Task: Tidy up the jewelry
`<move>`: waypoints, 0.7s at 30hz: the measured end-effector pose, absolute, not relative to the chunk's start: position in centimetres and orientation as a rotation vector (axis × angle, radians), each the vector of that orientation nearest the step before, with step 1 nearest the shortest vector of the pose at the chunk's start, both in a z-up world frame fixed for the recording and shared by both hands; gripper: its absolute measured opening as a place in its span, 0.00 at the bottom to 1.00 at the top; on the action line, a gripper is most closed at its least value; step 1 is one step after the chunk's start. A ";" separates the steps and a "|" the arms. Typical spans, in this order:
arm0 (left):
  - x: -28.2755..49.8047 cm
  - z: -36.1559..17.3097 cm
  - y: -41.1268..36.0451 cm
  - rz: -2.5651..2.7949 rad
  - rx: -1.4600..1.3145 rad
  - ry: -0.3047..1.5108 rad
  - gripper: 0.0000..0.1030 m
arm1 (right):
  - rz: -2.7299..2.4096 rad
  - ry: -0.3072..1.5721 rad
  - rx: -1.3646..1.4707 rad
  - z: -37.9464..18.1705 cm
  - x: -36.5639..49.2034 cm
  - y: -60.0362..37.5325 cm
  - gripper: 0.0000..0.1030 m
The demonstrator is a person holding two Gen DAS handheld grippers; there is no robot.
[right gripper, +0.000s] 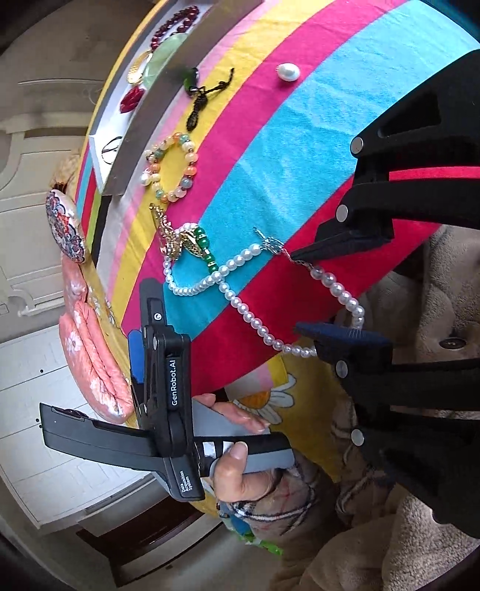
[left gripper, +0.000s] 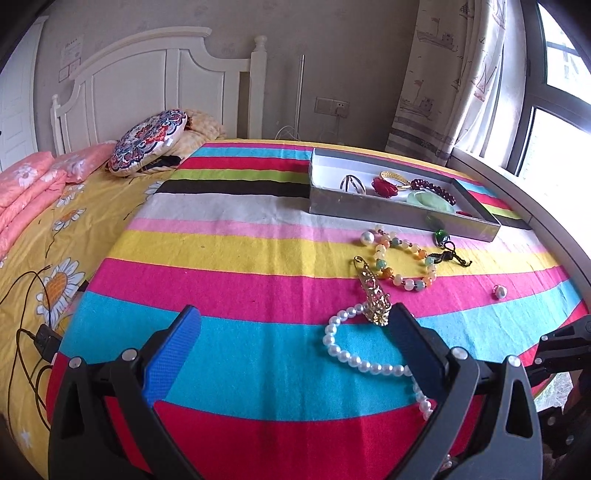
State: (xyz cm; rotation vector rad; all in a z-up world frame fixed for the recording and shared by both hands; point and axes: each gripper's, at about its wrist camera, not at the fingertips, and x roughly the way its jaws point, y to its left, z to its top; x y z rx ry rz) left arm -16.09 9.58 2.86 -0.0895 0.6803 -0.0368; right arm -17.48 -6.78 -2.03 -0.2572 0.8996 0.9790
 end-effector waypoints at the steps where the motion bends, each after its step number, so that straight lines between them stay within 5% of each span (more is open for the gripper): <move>1: -16.1 2.8 9.6 -0.039 -0.094 0.684 0.97 | 0.966 0.881 -0.269 -2.1 -17.5 -6.6 0.19; 2: -16.0 2.6 9.6 -0.039 -0.097 0.689 0.97 | 0.957 0.871 -0.273 -2.1 -17.4 -6.6 0.10; 9: -16.2 3.0 10.2 -0.028 -0.083 0.687 0.98 | 1.050 0.887 -0.040 -0.7 -15.6 -8.8 0.09; 21: -13.0 5.8 13.3 -0.002 -0.069 0.700 0.97 | 1.356 0.542 0.265 15.3 -13.3 -7.6 0.09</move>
